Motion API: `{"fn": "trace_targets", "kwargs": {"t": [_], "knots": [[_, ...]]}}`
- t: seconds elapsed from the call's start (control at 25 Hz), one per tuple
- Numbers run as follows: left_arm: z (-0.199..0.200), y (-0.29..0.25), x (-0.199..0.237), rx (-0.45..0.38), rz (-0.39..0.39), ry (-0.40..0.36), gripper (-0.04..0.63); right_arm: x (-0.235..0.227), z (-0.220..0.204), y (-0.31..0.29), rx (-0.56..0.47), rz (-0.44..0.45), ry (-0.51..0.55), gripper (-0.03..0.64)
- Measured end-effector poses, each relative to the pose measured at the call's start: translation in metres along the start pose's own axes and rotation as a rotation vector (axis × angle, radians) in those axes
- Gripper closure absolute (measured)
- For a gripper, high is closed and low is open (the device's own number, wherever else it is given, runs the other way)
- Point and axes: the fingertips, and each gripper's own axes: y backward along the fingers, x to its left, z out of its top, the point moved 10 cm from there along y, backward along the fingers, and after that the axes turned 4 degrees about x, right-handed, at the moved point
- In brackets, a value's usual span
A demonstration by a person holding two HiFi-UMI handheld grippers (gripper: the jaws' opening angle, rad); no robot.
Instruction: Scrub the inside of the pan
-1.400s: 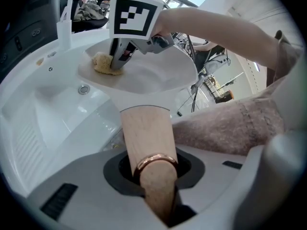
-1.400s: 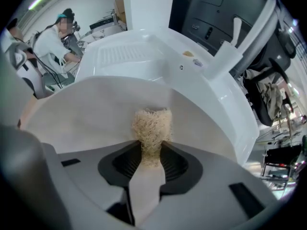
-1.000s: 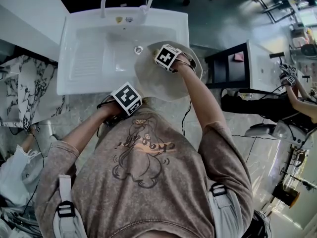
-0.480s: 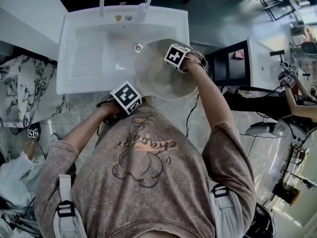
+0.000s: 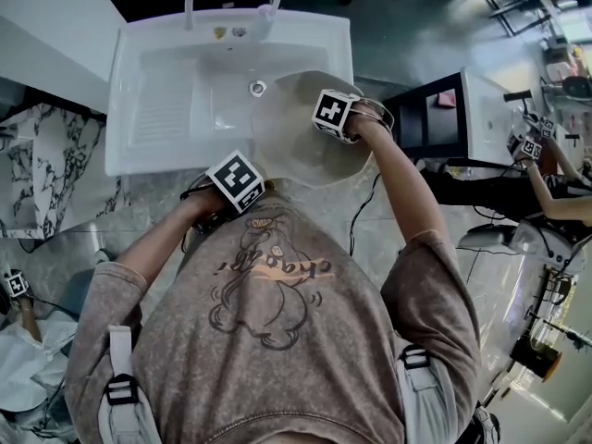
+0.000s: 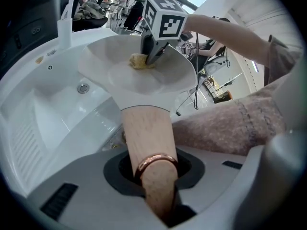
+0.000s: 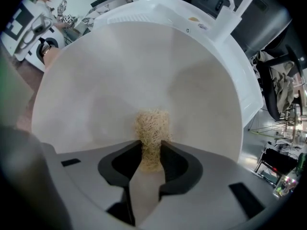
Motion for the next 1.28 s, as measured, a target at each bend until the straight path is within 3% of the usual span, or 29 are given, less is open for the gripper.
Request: {"fn": "trace_targets", "kwargs": {"t": [0.64,0.88,1.28], "knots": [[-0.001,-0.001,0.000,0.003,-0.010,0.004,0.488,0.039,-0.021,0.004,-0.036,0.131,0.028,0.482],[0.000,-0.002,0.001,0.010,-0.019,0.005,0.489,0.064,-0.014,0.006,-0.056,0.160,0.097,0.482],[0.000,-0.003,-0.001,0.013,-0.020,0.006,0.491,0.095,0.016,0.010,-0.187,0.234,0.123,0.480]]}}
